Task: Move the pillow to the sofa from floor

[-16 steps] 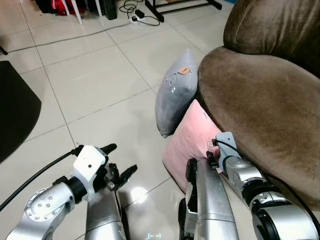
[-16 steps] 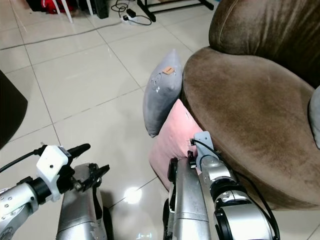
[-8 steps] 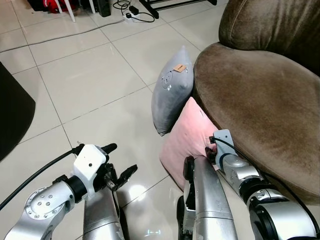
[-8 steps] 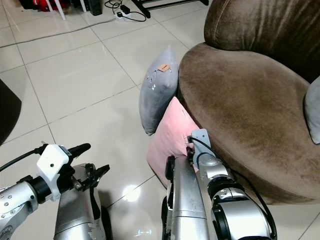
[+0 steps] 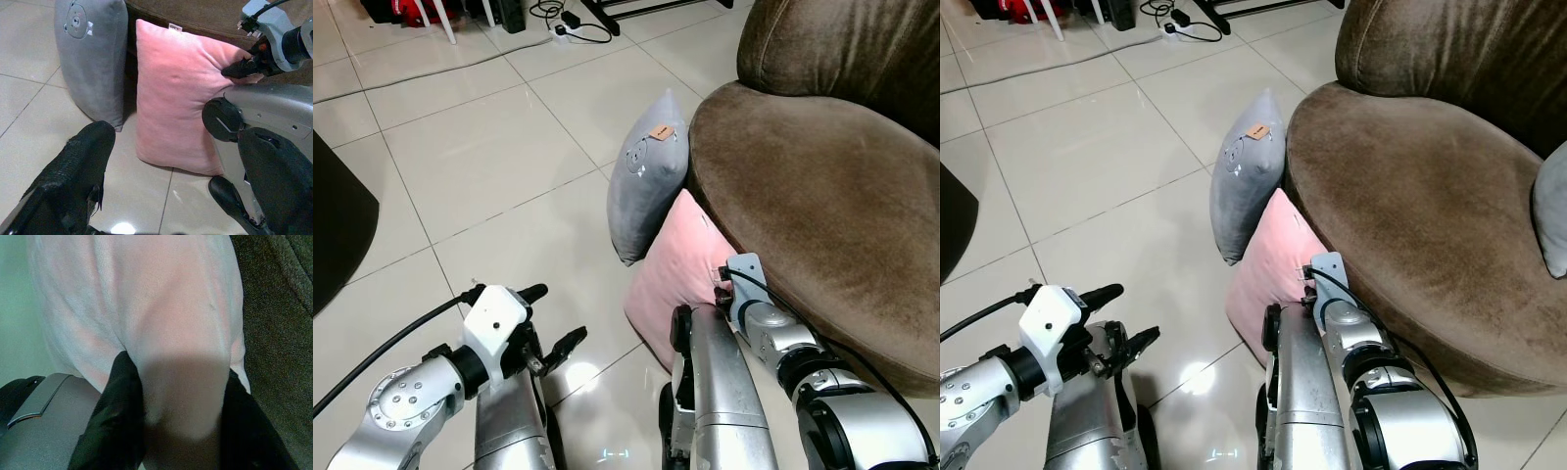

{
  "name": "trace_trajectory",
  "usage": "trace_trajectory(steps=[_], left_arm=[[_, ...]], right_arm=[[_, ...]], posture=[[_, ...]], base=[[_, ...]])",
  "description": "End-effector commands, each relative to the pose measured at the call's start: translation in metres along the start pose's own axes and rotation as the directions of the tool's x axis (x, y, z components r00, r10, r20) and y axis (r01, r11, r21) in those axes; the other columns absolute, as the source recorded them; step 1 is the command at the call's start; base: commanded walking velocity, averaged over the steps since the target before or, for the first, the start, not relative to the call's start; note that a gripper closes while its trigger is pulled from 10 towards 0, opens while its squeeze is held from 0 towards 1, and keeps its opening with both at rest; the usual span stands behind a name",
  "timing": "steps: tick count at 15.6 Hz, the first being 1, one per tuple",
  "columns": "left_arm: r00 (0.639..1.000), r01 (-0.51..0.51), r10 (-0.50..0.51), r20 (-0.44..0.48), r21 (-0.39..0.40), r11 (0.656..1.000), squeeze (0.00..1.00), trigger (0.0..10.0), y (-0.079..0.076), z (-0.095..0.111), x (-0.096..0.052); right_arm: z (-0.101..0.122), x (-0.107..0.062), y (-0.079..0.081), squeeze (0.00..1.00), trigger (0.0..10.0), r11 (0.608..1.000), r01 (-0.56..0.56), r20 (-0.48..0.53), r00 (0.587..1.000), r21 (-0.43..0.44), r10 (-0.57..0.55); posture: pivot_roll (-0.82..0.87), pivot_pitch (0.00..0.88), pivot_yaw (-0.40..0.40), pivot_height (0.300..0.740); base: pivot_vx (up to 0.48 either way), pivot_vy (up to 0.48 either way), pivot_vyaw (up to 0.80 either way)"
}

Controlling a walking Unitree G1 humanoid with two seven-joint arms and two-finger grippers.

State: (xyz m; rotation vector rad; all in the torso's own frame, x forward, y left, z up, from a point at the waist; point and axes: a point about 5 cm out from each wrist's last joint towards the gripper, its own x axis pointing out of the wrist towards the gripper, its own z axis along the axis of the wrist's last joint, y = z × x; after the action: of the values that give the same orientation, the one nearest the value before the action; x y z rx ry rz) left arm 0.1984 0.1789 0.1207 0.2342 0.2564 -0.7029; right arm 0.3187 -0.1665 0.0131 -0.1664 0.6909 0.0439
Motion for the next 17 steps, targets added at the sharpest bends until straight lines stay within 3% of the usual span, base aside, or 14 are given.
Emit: trace_trajectory(steps=[1, 10, 13, 17], left_arm=[[1.0, 0.016, -0.016, -0.018, 0.006, 1.0, 0.0, 10.0, -0.001, -0.003, 0.001], [1.0, 0.025, -0.025, -0.02, 0.007, 1.0, 0.0, 10.0, -0.003, -0.005, 0.006], [1.0, 0.015, -0.015, -0.017, 0.006, 1.0, 0.0, 10.0, -0.001, -0.006, 0.006], [1.0, 0.002, -0.002, -0.015, 0.011, 1.0, 0.0, 10.0, 0.003, -0.007, 0.009]], right_arm=[[-0.006, 0.0, 0.003, 0.0, 0.0, 1.0, -0.018, -0.025, 1.0, 0.009, 0.019], [-0.003, 0.0, 0.01, 0.0, 0.0, 0.998, -0.064, -0.002, 0.998, -0.014, 0.063], [0.001, -0.001, 0.021, 0.0, 0.0, 0.979, -0.18, 0.051, 0.981, -0.097, 0.185], [0.01, -0.005, 0.037, 0.0, 0.0, 0.907, -0.331, 0.118, 0.921, -0.261, 0.371]], posture=[[0.04, 0.181, -0.025, 0.471], [0.04, 0.146, -0.014, 0.471], [0.04, 0.108, -0.006, 0.471], [0.04, 0.068, 0.001, 0.471]], base=[[0.0, 0.0, 0.0], [0.0, 0.0, 0.0], [0.0, 0.0, 0.0], [0.0, 0.0, 0.0]])
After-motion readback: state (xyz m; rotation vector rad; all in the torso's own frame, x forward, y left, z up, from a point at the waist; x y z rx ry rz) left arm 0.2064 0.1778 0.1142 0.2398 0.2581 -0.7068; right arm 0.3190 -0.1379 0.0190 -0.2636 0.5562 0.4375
